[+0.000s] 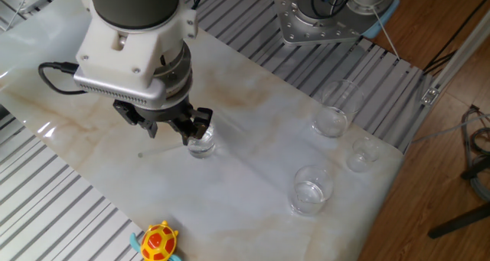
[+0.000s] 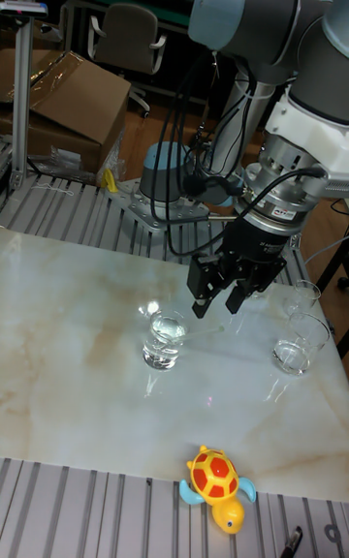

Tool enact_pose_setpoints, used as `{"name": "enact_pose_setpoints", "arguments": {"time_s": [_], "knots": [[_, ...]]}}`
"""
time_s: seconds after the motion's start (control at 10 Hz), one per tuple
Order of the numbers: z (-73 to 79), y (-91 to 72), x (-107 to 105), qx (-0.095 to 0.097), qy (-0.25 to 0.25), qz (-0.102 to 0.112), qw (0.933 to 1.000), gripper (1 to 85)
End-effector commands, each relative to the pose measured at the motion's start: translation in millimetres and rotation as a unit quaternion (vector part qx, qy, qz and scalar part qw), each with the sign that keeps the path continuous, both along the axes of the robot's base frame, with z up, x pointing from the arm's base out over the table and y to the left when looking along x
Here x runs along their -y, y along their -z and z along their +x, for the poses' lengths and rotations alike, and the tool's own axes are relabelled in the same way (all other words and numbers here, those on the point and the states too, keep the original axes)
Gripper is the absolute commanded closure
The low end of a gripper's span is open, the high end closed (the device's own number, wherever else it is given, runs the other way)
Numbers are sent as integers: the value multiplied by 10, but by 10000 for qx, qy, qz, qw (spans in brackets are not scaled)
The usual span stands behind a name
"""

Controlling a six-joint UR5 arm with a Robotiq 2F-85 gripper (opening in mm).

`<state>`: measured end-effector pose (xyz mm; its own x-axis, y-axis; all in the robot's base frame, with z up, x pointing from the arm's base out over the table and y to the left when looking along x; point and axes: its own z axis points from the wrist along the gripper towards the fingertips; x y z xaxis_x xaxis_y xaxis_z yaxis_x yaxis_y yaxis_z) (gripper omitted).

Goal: Stir the beaker with a glass rod

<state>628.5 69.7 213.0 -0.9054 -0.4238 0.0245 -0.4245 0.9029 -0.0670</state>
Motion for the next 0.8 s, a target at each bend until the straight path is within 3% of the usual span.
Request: {"name": "enact_pose_setpoints", "arguments": {"time_s": [0.0, 0.3, 0.5, 0.7], "knots": [[68, -2, -159, 174, 216, 308, 9991, 317], [64, -4, -95, 167, 176, 184, 9995, 330], [-28, -2, -87, -15, 95, 165, 9998, 327], [-54, -158, 94, -198, 87, -29, 9998, 327]]}}
